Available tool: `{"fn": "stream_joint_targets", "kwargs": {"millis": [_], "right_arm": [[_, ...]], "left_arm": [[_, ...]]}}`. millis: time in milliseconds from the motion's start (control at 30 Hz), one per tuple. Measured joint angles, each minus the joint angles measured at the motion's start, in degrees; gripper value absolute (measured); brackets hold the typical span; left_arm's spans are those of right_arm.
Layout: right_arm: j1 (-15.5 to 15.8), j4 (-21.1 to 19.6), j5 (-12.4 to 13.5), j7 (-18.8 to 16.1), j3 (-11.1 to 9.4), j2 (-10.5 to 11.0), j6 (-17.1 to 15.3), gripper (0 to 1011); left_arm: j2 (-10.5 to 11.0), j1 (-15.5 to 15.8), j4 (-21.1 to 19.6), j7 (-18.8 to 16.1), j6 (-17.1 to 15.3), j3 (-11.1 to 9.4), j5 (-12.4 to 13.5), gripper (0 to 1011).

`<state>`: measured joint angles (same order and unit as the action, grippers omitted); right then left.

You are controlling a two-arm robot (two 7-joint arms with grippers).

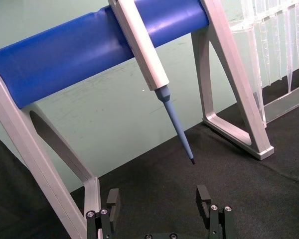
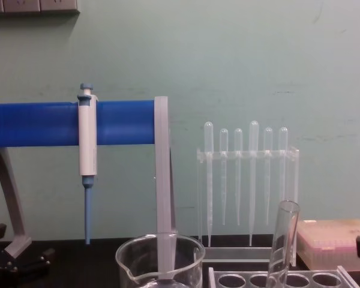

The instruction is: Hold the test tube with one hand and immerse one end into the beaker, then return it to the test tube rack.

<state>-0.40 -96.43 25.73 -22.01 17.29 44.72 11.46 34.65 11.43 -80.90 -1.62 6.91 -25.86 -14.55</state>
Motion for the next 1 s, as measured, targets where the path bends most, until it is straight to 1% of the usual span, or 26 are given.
{"fn": "stream_joint_targets", "kwargs": {"millis": [33,67,133,167,267,300,333,367,400,433,500,700,833,1000], "right_arm": [[0.06,0.02,0.42,-0.95,-0.02,0.19,0.19,1002],[0.05,0.31,1.33,-3.21,-0.02,0.58,0.63,1002],[-0.13,0.71,1.98,-5.19,0.08,0.85,0.98,1002],[-0.52,1.23,2.64,-7.55,0.33,1.07,1.3,1002],[-1.36,2.1,3.2,-10.76,0.95,1.21,1.68,1002],[-2.0,2.6,3.39,-12.69,1.42,1.22,1.77,1002],[-2.3,2.76,3.53,-13.54,1.61,1.21,1.76,1002],[-3.09,3.27,4.0,-15.6,2.21,1.09,1.46,1002],[-3.09,3.27,4.0,-15.6,2.21,1.09,1.46,1002],[-3.8,3.7,4.31,-17.33,2.72,0.86,1.08,1002],[-4.85,4.19,4.54,-19.25,3.35,0.43,0.36,1002],[-7.72,5.46,4.83,-22.88,5.12,-1.05,-1.33,1002],[-9.19,6.5,5.41,-24.51,5.98,-1.96,-1.35,1002],[-10.75,7.71,5.56,-25.37,7.08,-3.16,-1.02,1002]], "left_arm": [[0.0,0.0,0.0,0.0,0.0,0.0,0.0,1000],[0.0,0.0,0.0,0.0,0.0,0.0,0.0,1000],[0.0,0.0,0.0,0.0,0.0,0.0,0.0,1000],[0.0,0.0,0.0,0.0,0.0,0.0,0.0,1000],[0.0,0.0,0.0,0.0,0.0,0.0,0.0,1000],[0.0,0.0,0.0,0.0,0.0,0.0,0.0,1000],[0.0,0.0,0.0,0.0,0.0,0.0,0.0,1000],[0.0,0.0,0.0,0.0,0.0,0.0,0.0,1000],[0.0,0.0,0.0,0.0,0.0,0.0,0.0,1000],[0.0,0.0,0.0,0.0,0.0,0.0,0.0,1000],[0.0,0.0,0.0,0.0,0.0,0.0,0.0,1000],[0.0,0.0,0.0,0.0,0.0,0.0,0.0,1000],[0.0,0.0,0.0,0.0,0.0,0.0,0.0,1000],[0.0,0.0,0.0,0.0,0.0,0.0,0.0,1000]]}}
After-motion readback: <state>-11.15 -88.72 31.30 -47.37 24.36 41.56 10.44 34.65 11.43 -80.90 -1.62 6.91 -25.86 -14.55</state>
